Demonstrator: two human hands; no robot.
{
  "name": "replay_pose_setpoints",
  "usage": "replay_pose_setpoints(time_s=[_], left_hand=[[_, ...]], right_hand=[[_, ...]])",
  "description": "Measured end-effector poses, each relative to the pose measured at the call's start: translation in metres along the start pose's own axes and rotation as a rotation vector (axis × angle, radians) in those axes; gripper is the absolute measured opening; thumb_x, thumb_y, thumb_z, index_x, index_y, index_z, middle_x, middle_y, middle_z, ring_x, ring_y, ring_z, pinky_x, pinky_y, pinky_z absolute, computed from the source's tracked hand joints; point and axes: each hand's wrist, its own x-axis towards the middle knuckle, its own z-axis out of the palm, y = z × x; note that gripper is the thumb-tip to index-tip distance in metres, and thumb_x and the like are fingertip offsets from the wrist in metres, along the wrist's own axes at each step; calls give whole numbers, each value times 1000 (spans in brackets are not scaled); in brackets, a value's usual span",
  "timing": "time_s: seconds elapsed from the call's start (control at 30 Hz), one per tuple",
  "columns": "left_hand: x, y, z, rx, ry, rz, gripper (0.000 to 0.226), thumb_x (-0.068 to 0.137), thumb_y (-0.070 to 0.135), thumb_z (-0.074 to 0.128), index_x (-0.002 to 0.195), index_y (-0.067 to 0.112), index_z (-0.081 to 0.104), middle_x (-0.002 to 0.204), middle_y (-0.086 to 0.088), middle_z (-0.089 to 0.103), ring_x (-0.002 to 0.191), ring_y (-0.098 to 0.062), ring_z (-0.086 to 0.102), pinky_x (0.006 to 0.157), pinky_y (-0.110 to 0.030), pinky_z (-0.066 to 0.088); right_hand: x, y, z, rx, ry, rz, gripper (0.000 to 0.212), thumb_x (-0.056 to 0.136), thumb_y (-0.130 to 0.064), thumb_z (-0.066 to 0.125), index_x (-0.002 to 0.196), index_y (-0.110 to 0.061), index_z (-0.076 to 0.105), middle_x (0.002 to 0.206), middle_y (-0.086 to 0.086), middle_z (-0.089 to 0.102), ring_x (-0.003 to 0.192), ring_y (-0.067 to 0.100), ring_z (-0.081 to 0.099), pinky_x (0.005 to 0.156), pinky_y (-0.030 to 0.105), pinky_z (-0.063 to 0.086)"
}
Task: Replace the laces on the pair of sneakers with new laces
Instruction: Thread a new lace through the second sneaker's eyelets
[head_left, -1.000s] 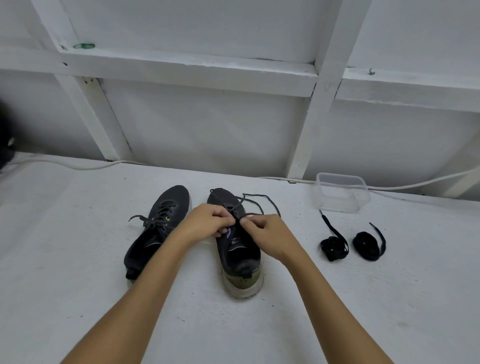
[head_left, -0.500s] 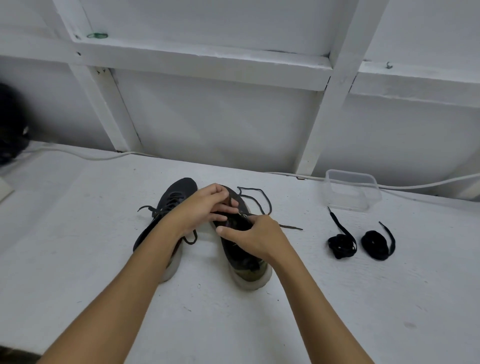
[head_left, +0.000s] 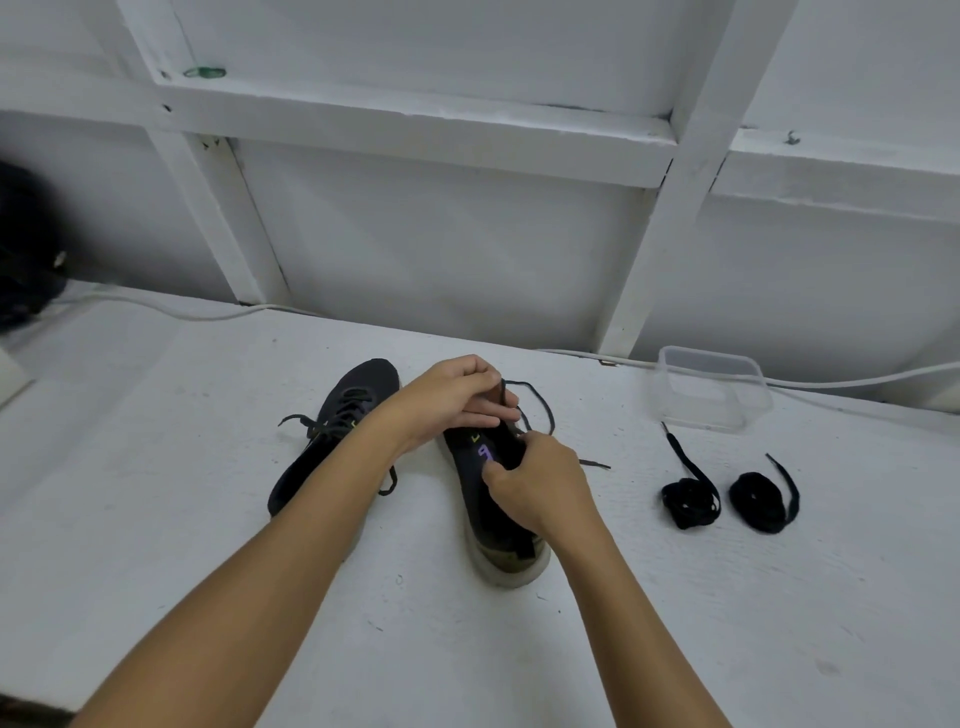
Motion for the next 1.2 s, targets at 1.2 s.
replay_pose_setpoints(time_s=[1.2], left_hand=[[-11, -20, -12, 1074, 251, 6, 18, 87, 39, 74, 90, 21, 72, 93, 5, 68, 82, -9, 60, 64, -22, 41]], right_hand=[[13, 11, 8, 76, 19, 89, 43, 85, -51, 67, 108, -15, 67, 97, 4, 69, 86, 23, 66, 68, 31, 54]])
